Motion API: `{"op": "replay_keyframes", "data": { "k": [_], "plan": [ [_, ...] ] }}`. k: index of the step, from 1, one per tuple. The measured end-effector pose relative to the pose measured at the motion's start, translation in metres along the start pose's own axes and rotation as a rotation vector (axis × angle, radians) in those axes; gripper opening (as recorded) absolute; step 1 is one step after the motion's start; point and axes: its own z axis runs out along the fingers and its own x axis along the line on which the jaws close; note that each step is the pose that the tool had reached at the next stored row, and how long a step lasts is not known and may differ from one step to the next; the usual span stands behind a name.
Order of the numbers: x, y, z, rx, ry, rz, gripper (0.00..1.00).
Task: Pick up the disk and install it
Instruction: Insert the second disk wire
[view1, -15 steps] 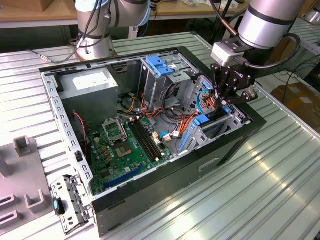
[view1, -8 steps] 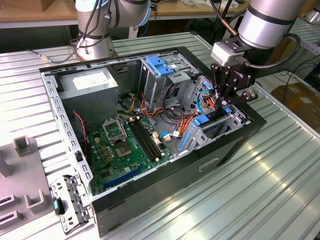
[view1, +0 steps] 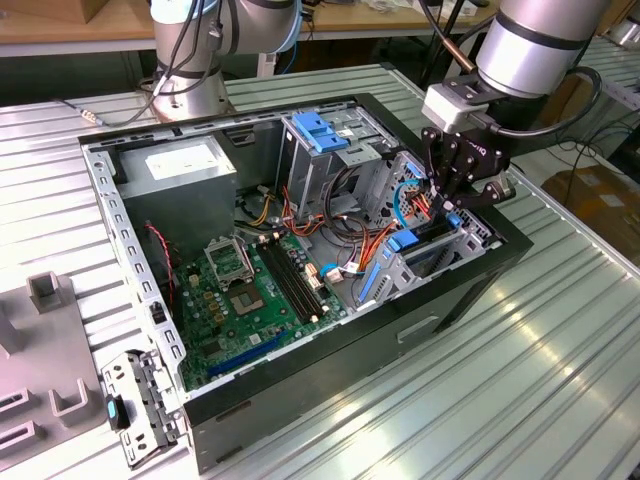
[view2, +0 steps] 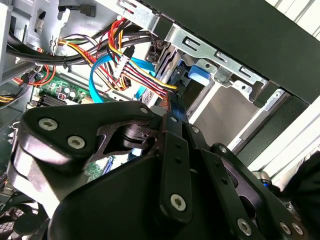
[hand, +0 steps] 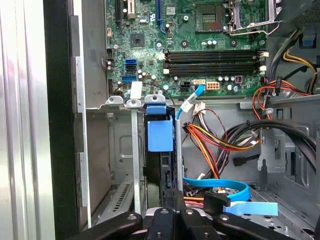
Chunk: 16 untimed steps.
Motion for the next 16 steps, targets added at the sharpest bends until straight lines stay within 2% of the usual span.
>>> {"op": "replay_keyframes", "data": {
  "k": [3,5,11,14,16],
  "plan": [
    [0.0005,0.0,-0.0013,0.0,-0.0015,0.0,0.11],
    [0.0008,-0.0003,-0.0086,-0.0001,-0.0038,0.0,0.11],
    [0.0012,0.0005,-0.0134,-0.0003,-0.0067,0.0,0.11],
    [0.0016,0.0049,-0.0137,-0.0003,-0.0069,0.0,0.11],
    [0.0019,0.0091,-0.0139,-0.0003,-0.0092,0.0,0.11]
  ]
}}
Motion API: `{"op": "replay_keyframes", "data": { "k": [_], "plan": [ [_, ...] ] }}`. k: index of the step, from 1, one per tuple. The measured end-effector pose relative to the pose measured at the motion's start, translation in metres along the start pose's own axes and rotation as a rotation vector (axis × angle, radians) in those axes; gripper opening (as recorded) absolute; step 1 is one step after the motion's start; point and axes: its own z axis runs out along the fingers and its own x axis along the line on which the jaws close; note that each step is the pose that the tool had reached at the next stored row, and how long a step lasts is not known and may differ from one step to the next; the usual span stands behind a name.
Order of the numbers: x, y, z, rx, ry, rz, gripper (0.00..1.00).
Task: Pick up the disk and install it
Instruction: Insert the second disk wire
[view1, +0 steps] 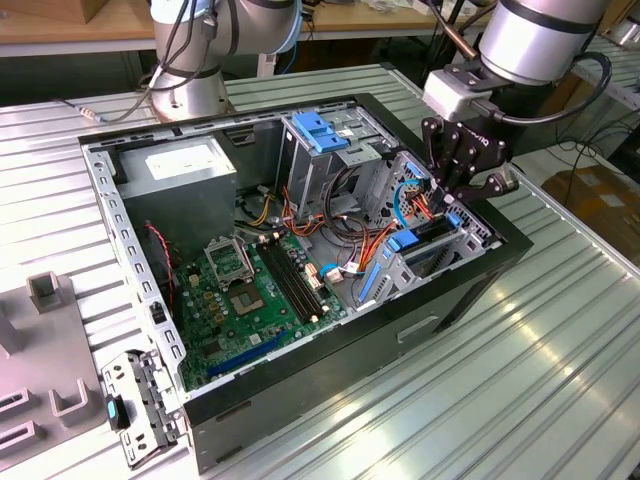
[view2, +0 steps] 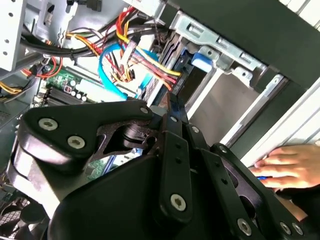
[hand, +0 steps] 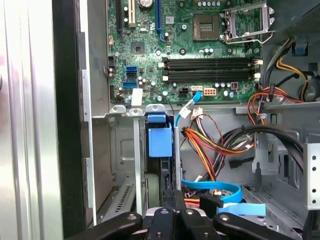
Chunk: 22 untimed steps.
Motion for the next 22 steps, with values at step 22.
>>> {"op": "replay_keyframes", "data": {
  "k": [22],
  "plan": [
    [-0.0049,0.0134,-0.0285,-0.0012,-0.0062,-0.001,0.11]
  ]
}}
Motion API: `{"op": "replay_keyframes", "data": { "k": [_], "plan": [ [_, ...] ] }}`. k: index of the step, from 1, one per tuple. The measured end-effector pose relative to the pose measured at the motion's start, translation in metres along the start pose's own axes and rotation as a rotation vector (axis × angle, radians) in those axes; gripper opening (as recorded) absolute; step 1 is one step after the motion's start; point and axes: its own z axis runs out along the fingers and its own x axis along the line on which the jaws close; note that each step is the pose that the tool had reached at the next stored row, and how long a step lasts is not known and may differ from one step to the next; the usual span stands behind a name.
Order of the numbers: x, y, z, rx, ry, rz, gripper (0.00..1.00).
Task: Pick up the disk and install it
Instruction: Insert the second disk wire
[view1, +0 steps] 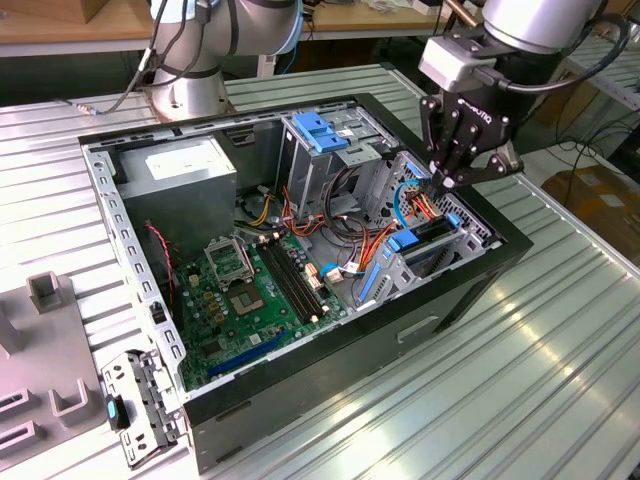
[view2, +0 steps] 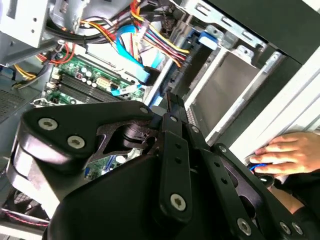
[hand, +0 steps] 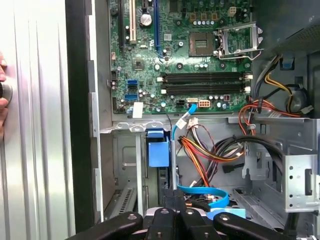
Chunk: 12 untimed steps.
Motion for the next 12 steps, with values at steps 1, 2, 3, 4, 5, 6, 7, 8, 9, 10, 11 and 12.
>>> {"op": "replay_keyframes", "data": {
  "k": [1,2,3,4,5,6,7,8,9,10,11,12],
  "plan": [
    [-0.0035,0.0001,-0.0001,-0.0001,0.0002,0.0,0.11],
    [-0.0076,0.0003,-0.0002,-0.0002,0.0012,-0.001,0.11],
    [-0.0127,0.0004,-0.0006,-0.0002,0.0047,-0.001,0.11],
    [-0.0172,0.0005,-0.0032,0.0003,0.0174,-0.001,0.11],
    [-0.0178,0.0,-0.0036,-0.0001,0.0198,-0.001,0.11],
    [-0.018,-0.0002,-0.0035,-0.0013,0.0205,-0.001,0.11],
    [-0.0188,-0.0003,-0.0037,-0.0018,0.0255,-0.002,0.11],
    [-0.0199,-0.0004,-0.0038,-0.0021,0.0308,-0.002,0.11],
    [-0.0211,-0.0003,-0.0038,-0.0021,0.0356,-0.002,0.11],
    [-0.0228,-0.0002,-0.0039,-0.0019,0.0451,-0.002,0.11],
    [-0.0242,-0.0002,-0.0038,-0.0015,0.0582,-0.003,0.11],
    [-0.0263,0.0,-0.0038,-0.001,0.0714,-0.003,0.11]
  ]
}}
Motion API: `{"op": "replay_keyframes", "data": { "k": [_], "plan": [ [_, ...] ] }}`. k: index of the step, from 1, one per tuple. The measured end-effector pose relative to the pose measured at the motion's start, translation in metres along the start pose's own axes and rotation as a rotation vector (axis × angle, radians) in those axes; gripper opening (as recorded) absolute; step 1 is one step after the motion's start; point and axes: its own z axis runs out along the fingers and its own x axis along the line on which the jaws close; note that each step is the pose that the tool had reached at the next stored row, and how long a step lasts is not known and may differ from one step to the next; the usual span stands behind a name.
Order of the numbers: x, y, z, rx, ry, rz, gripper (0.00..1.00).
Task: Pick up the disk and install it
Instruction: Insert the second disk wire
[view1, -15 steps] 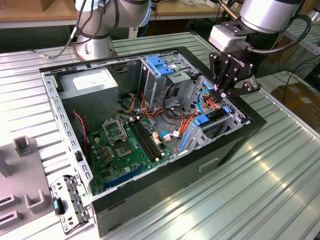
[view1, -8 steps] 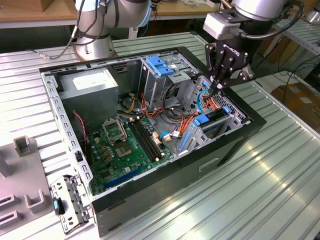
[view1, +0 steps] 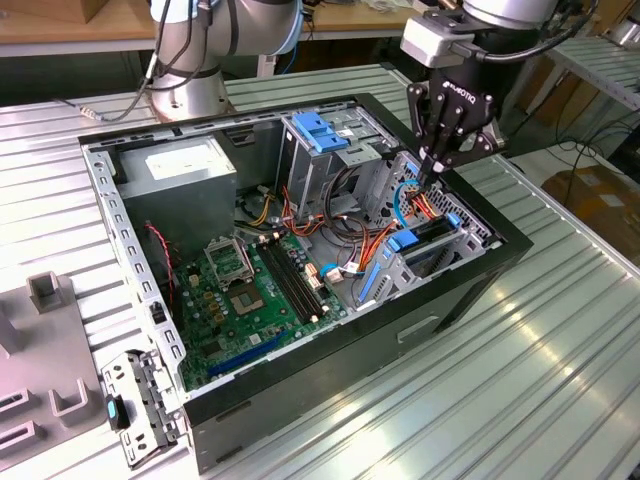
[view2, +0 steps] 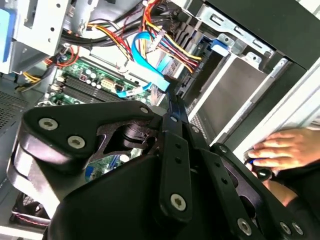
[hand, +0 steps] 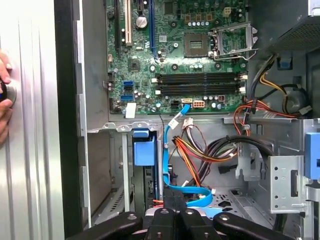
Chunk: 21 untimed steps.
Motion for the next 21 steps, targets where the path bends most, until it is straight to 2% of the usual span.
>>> {"op": "replay_keyframes", "data": {
  "k": [1,2,4,6,7,9,12,14,15,16,17,19,20,21],
  "plan": [
    [-0.0035,0.0001,-0.0004,0.0005,0.016,0.0,0.11],
    [-0.0107,0.0003,-0.0011,0.0018,0.0492,-0.001,0.11],
    [-0.0207,0.0007,-0.0019,0.0041,0.1169,-0.003,0.11],
    [-0.0257,0.0008,-0.0024,0.0053,0.1507,-0.004,0.11],
    [-0.0288,0.0009,-0.0025,0.0057,0.1631,-0.004,0.11],
    [-0.0348,0.0008,-0.0018,0.006,0.1715,-0.004,0.11],
    [-0.0419,-0.0005,0.0033,0.0061,0.1732,-0.004,0.11],
    [-0.043,-0.0014,0.0071,0.0062,0.1736,-0.004,0.11],
    [-0.0432,-0.0013,0.0089,0.0062,0.1755,-0.005,0.11],
    [-0.0433,-0.0014,0.0096,0.0065,0.1803,-0.005,0.11],
    [-0.0434,-0.0014,0.0101,0.0067,0.1881,-0.006,0.18],
    [-0.0435,-0.0014,0.011,0.0074,0.2054,-0.006,0.18],
    [-0.0436,-0.0013,0.011,0.0081,0.2216,-0.006,0.18],
    [-0.0439,-0.0014,0.011,0.0086,0.2329,-0.007,0.18]
  ]
}}
